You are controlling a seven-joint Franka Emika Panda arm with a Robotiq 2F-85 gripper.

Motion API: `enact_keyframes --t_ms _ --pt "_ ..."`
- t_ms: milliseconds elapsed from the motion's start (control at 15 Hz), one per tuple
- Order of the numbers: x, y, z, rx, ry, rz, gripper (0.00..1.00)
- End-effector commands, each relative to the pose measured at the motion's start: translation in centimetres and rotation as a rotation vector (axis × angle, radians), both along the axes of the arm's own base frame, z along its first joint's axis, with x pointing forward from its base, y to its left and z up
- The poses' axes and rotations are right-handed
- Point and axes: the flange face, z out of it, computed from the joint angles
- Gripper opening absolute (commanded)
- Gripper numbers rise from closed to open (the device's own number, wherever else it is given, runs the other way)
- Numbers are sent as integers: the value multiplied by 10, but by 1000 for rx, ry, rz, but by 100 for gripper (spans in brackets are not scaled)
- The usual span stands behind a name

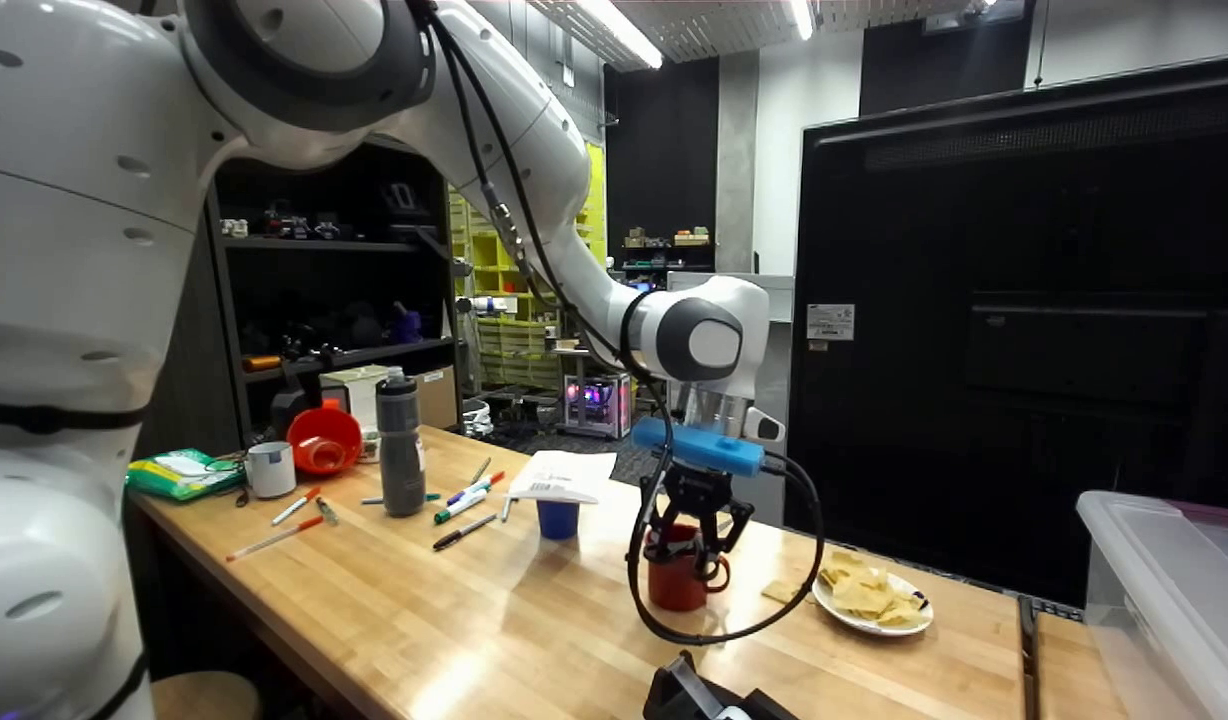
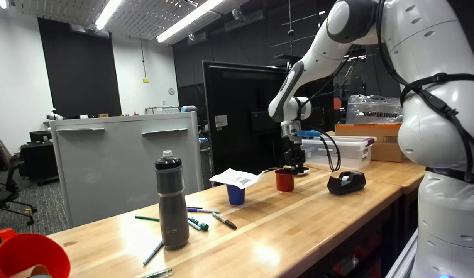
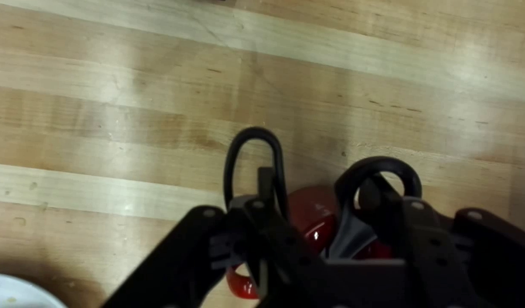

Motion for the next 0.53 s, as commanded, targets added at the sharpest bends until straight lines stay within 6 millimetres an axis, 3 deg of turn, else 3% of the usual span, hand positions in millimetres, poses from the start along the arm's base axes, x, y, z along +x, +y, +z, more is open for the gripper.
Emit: enact_keyframes --t_ms 0,467 --pt "1 -5 8 29 -9 -5 54" --pt "0 -12 19 25 -33 -18 54"
